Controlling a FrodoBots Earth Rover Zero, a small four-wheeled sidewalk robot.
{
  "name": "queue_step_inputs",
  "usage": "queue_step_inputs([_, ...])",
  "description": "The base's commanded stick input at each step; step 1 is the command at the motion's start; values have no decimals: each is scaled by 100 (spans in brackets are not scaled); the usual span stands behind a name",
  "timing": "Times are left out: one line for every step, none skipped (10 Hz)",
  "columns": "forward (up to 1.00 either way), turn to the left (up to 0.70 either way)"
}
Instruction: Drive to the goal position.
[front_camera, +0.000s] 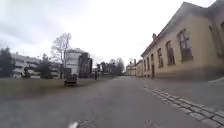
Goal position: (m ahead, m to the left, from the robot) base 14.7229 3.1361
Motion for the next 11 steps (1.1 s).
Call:
queue_step_inputs([70, -7])
queue_step_inputs([70, -19])
queue_step_inputs([70, -31])
queue_step_inputs([70, -35])
queue_step_inputs([70, -35])
queue_step_inputs([70, -31])
queue_step_inputs([70, -14])
queue_step_inputs([70, 0])
queue_step_inputs([70, 0])
queue_step_inputs([70, 0])
queue_step_inputs([70, 0])
